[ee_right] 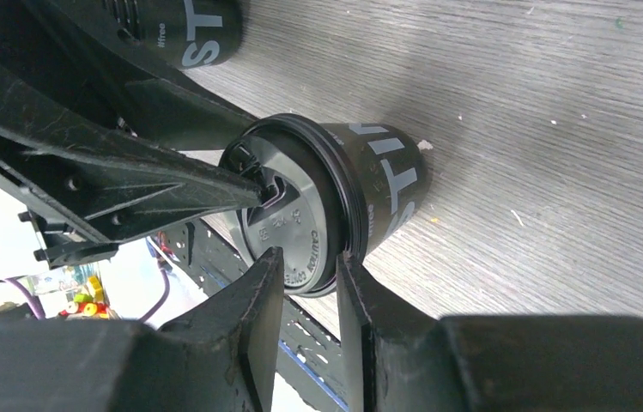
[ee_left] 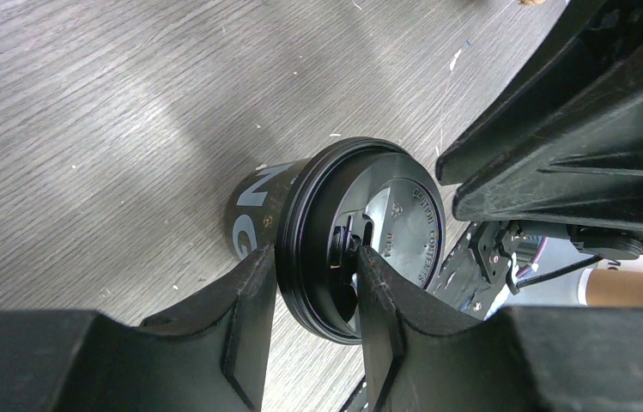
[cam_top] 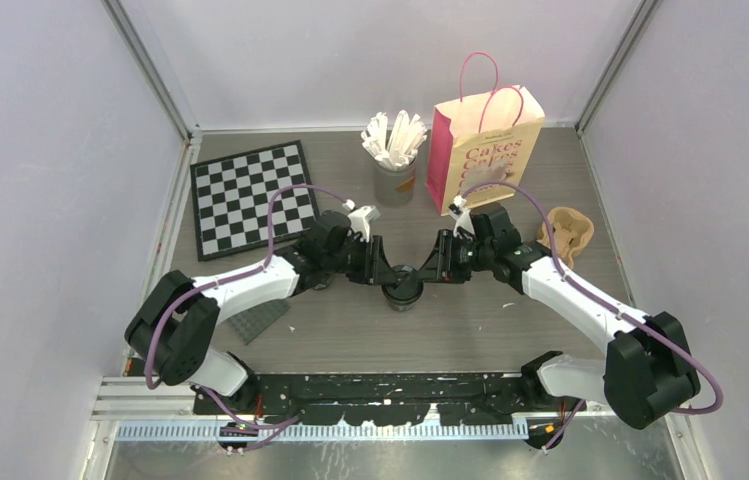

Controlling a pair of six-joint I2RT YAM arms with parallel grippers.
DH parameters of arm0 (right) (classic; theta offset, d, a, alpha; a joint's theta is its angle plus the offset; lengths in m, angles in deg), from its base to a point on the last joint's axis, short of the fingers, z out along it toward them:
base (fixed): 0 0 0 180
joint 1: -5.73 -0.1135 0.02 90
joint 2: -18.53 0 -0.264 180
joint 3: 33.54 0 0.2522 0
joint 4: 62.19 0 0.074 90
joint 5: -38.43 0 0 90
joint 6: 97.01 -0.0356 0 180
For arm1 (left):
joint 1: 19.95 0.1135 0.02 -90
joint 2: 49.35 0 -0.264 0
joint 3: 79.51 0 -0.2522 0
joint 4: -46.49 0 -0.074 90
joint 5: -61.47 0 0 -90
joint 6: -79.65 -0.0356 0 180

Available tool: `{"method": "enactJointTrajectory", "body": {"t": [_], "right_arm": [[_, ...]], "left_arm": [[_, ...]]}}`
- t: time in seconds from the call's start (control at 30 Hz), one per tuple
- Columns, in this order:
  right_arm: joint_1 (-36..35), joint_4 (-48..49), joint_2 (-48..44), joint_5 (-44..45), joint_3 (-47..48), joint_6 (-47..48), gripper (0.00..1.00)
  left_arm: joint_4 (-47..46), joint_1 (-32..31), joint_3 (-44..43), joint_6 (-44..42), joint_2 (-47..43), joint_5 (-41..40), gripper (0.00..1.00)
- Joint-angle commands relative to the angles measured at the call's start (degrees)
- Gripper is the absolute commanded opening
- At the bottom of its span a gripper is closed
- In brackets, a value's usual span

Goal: Pack the takeout coffee

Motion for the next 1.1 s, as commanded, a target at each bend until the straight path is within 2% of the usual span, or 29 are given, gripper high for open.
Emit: {"method": "enactJointTrajectory", "body": {"t": [0.0,0.3,0.6,0.8,1.07], "right_arm": [[-0.3,2.34,1.41,-0.95,-0.61,1.65,0.33],[-0.26,-0.57,4.29,2.39,-2.23,3.03,0.29],[-0.26,6.52,7.01,3.19,-9.21,0.34,0.2],[-0.12,11.12,6.0,5.86,-15.7,-2.58,0.19],[0.0,11.7,1.66,8.83,-16.8,-3.68,0.19]], "left_arm": [[3.55,-1.05,1.15,-1.51,1.81,-2.14,0.38],[0.32,-1.43,2.58,-0.34,0.92,-1.95,0.38],[-1.05,-1.45,4.52,-0.29,0.73,-3.09,0.37],[-1.64,-1.52,5.77,0.62,0.03,-3.08,0.37],[-1.76,-3.3,7.01,3.99,-3.5,-6.02,0.35]]}}
